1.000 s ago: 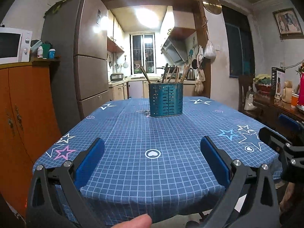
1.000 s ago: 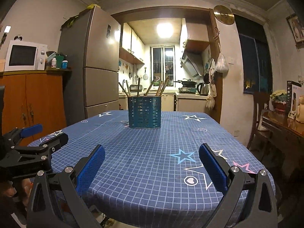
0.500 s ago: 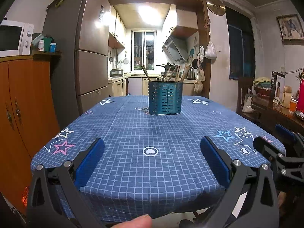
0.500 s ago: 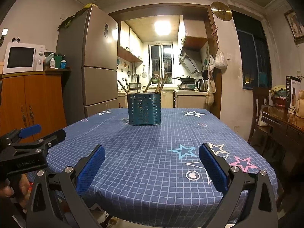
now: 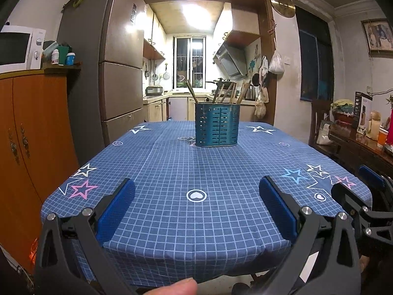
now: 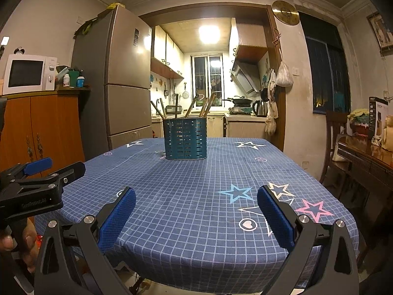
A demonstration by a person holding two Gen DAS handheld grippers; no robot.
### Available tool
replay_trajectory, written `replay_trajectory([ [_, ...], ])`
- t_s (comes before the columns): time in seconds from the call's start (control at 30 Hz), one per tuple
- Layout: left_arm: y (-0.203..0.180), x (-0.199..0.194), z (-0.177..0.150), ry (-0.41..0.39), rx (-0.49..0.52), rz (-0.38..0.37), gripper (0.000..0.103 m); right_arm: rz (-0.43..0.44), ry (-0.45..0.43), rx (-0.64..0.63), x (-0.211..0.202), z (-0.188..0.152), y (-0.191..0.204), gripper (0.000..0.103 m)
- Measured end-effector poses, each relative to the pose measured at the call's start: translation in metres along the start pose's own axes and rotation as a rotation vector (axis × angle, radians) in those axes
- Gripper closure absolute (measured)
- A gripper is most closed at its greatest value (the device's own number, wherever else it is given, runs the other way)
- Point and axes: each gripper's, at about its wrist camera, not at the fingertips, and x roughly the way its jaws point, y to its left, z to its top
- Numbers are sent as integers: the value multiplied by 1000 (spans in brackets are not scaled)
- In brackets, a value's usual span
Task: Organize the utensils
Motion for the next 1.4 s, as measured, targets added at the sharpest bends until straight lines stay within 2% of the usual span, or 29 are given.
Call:
replay_trajectory([
  [1.4,-2,8,-2,14,-1,18,6,19,-6,-5,-3,1,-5,5],
])
